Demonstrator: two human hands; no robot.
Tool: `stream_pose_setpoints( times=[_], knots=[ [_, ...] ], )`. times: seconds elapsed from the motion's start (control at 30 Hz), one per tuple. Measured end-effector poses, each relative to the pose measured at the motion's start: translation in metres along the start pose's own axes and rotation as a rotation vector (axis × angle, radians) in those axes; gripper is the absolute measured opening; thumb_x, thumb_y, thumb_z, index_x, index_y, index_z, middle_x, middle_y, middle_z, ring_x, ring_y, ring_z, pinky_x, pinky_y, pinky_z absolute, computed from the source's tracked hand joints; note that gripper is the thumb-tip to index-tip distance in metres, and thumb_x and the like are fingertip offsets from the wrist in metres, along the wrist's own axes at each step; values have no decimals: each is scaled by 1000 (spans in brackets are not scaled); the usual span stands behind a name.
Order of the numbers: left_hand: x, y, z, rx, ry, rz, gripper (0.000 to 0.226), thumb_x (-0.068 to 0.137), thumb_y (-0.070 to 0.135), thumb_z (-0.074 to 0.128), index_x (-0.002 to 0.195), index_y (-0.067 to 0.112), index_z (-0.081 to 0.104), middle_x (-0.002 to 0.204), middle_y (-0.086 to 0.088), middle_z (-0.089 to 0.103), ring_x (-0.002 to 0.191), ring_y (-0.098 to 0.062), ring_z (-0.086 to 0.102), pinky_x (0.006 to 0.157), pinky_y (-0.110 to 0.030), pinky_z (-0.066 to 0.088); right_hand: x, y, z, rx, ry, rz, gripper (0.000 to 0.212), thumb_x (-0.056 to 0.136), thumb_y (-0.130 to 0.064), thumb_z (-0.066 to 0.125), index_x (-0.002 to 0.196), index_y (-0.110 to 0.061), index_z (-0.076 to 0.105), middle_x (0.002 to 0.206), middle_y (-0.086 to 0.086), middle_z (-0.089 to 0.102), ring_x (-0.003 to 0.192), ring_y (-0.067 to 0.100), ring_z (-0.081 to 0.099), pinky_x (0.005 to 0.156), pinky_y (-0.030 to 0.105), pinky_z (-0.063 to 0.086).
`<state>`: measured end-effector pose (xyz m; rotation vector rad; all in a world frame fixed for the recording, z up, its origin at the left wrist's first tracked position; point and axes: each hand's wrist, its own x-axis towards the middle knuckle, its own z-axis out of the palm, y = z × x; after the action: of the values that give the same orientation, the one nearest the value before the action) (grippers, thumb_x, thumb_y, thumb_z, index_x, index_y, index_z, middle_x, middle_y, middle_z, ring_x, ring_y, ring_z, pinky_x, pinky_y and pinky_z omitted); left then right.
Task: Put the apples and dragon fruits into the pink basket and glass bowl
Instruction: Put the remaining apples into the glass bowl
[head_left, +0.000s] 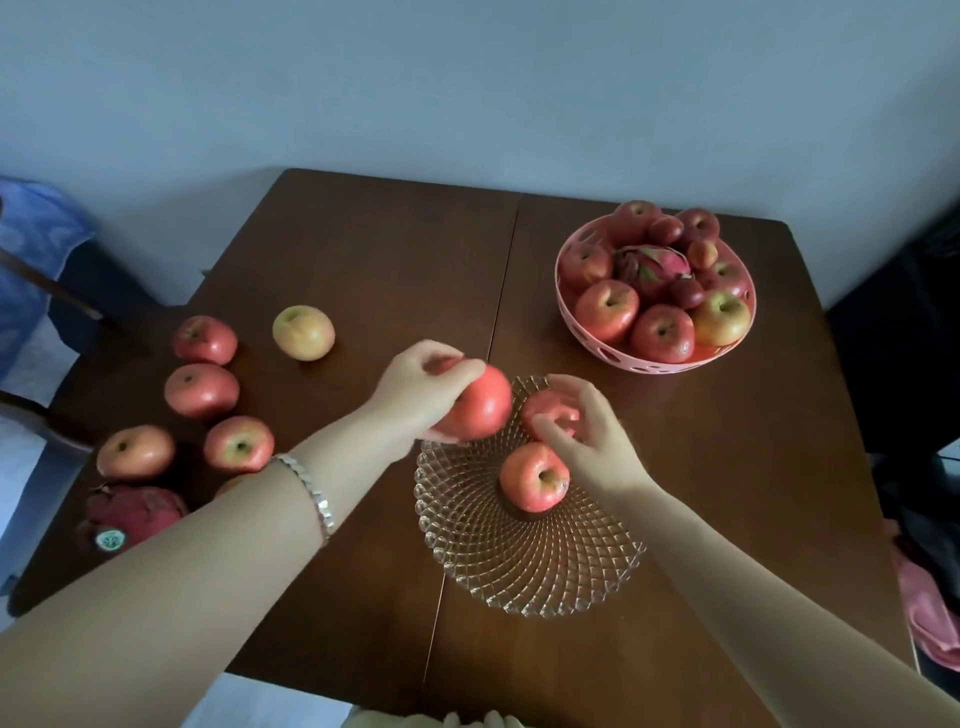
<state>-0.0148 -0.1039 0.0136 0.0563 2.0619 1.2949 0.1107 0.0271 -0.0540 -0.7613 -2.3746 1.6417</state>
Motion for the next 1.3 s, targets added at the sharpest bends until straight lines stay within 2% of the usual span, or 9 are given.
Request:
stream_pose_setpoints(
  times=[0.1, 0.23, 0.4, 0.47, 0.6, 0.7, 0.87, 1.07, 1.3],
  knots=[
    [-5, 3, 33, -197, -163, -199, 27, 86, 32, 64, 108, 20, 56, 118, -7, 51, 97, -26, 57, 64, -44, 60, -9, -9, 1, 50, -145, 2, 65, 81, -23, 71, 132, -26, 32, 127, 4, 47, 113, 18, 53, 100, 33, 46],
    [1, -17, 60, -204, -297, -237, 35, 92, 41, 53, 119, 20, 52, 118, -6, 56, 90, -19, 62, 68, -40, 61, -10, 6, -12, -54, 93, 182, 69, 71, -39, 77, 127, -24, 41, 125, 3, 50, 109, 18, 54, 96, 34, 47],
    [27, -66, 65, 555, -248, 76, 56, 85, 46, 59, 133, 21, 46, 136, -8, 49, 115, -24, 55, 89, -31, 48, -16, 29, -37, -193, 87, 411, 66, 72, -38, 75, 131, -24, 47, 116, 2, 35, 91, 17, 53, 80, 24, 48],
    [32, -75, 67, 644, -301, 24, 65, 80, 45, 65, 136, 22, 41, 142, -8, 42, 121, -28, 51, 91, -36, 49, -17, 35, -43, -263, 75, 449, 67, 73, -39, 73, 131, -22, 46, 113, 1, 35, 91, 18, 52, 77, 25, 46],
    [32, -80, 68, 419, -382, -172, 64, 86, 30, 64, 141, 22, 34, 137, -15, 48, 98, -28, 61, 82, -42, 57, -12, 42, -41, -328, 80, 432, 68, 74, -37, 70, 132, -17, 42, 116, 2, 41, 94, 16, 50, 77, 26, 45],
    [32, -84, 69, 344, -372, -159, 60, 87, 24, 64, 140, 20, 37, 135, -17, 50, 91, -28, 64, 81, -40, 58, -9, 42, -32, -347, 135, 399, 63, 76, -36, 68, 129, -15, 40, 126, 6, 44, 96, 19, 52, 83, 31, 47],
    [28, -88, 74, 275, -311, -147, 58, 87, 21, 63, 139, 19, 38, 138, -14, 46, 99, -31, 64, 79, -39, 58, -8, 46, -15, -444, 193, 304, 62, 82, -38, 61, 137, -21, 38, 141, 0, 40, 113, 31, 53, 92, 39, 47],
    [25, -92, 73, 258, -249, -130, 54, 87, 21, 63, 136, 18, 42, 137, -9, 47, 113, -33, 58, 80, -41, 58, -11, 57, -2, -668, 88, 193, 67, 83, -36, 62, 142, -19, 35, 152, 0, 30, 132, 30, 24, 112, 38, 25],
    [28, -94, 74, 261, -255, -145, 55, 87, 17, 62, 137, 20, 41, 139, -8, 43, 115, -33, 56, 74, -35, 59, -6, 54, -13, -775, 55, 162, 65, 87, -38, 56, 144, -20, 30, 138, 12, 41, 127, 29, 36, 99, 39, 40]
  ],
)
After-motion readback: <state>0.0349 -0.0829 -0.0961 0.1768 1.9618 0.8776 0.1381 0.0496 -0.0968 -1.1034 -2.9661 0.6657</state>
